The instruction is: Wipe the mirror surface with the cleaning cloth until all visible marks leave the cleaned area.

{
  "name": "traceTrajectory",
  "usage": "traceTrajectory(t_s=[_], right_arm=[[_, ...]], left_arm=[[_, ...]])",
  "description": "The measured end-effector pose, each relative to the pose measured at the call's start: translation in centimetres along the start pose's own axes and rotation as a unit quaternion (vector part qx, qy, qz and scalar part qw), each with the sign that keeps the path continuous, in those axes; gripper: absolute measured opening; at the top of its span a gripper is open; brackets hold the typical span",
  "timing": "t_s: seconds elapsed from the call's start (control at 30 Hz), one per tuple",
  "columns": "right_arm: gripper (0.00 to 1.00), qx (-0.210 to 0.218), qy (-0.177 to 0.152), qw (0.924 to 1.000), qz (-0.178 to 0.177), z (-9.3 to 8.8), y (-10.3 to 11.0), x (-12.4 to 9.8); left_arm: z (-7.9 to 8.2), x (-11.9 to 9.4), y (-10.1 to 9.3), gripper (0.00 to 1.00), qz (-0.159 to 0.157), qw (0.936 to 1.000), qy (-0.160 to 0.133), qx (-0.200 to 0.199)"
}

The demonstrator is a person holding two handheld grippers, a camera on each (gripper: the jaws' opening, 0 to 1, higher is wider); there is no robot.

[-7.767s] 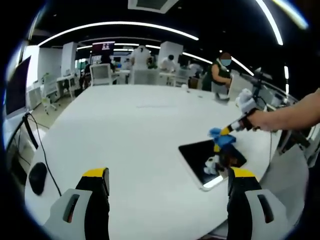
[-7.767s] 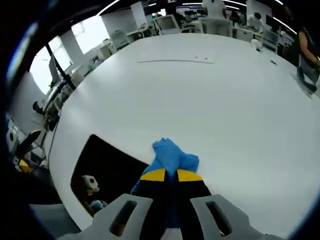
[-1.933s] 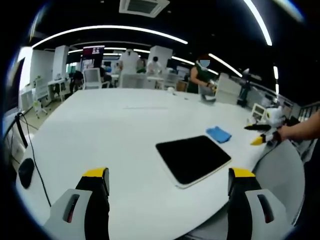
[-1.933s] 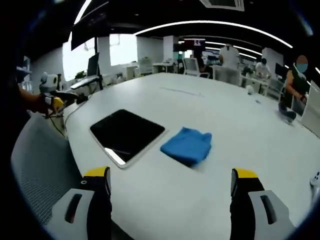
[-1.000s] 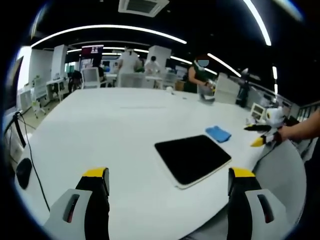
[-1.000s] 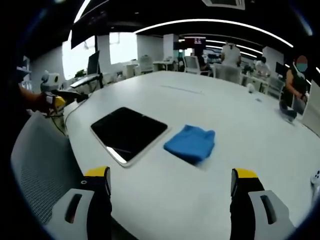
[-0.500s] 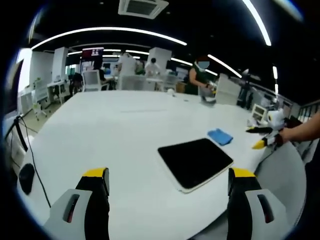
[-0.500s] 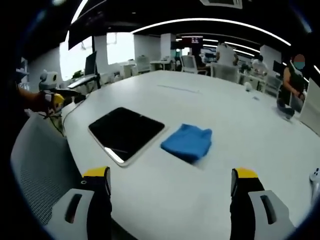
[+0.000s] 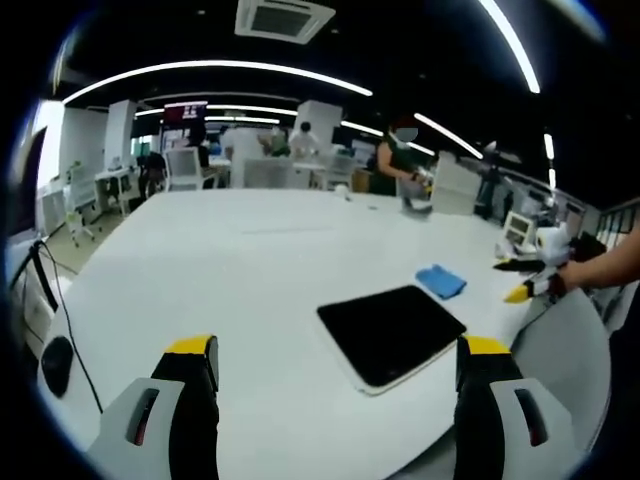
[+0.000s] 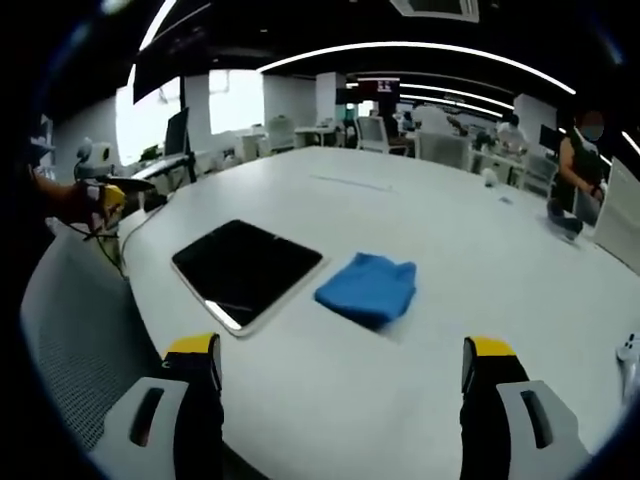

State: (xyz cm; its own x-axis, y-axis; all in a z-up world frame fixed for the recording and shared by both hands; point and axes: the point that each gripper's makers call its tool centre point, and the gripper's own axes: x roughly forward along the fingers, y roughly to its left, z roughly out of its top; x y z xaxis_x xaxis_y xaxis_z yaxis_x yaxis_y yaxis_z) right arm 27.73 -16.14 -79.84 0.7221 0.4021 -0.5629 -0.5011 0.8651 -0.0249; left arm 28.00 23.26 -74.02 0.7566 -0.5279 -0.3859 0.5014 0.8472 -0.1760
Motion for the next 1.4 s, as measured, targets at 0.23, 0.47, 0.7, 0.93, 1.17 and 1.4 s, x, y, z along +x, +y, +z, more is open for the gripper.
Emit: traceTrajectory(t_s=[0.23, 0.47, 0.7, 0.93, 1.17, 1.4], right_arm=[[1.00, -0.002, 0.003, 1.0000, 0.003, -0.1, 0.1, 0.1], [1.00, 0.000, 0.010, 0.9999, 0.003, -0.4, 0.1, 0.1], [1.00, -0.002, 0.005, 1.0000, -0.001, -0.3, 0.0, 0.0], [1.00, 0.003, 0.005, 1.0000, 0.000, -0.2, -0.1, 0.2], [1.00, 0.000, 0.000, 1.0000, -0.005, -0.1, -0.3, 0.1], [1.00, 0.018, -0.011, 0.9998, -0.003, 0.3, -0.1, -0.1]], left_arm=[[-0.2, -0.3, 0.1, 0.99, 0.003, 1.0000, 0.002, -0.001], [-0.1, -0.4, 0.5, 0.99, 0.007, 1.0000, 0.000, -0.004], [0.4, -0.5, 1.0, 0.99, 0.011, 0.9999, -0.008, -0.008], [0.5, -0.2, 1.1, 0.99, 0.011, 0.9999, -0.007, -0.010], [0.8, -0.2, 1.2, 0.99, 0.010, 0.9999, -0.012, -0.006], [0.9, -0.1, 1.0, 0.99, 0.009, 0.9999, -0.011, -0.007]])
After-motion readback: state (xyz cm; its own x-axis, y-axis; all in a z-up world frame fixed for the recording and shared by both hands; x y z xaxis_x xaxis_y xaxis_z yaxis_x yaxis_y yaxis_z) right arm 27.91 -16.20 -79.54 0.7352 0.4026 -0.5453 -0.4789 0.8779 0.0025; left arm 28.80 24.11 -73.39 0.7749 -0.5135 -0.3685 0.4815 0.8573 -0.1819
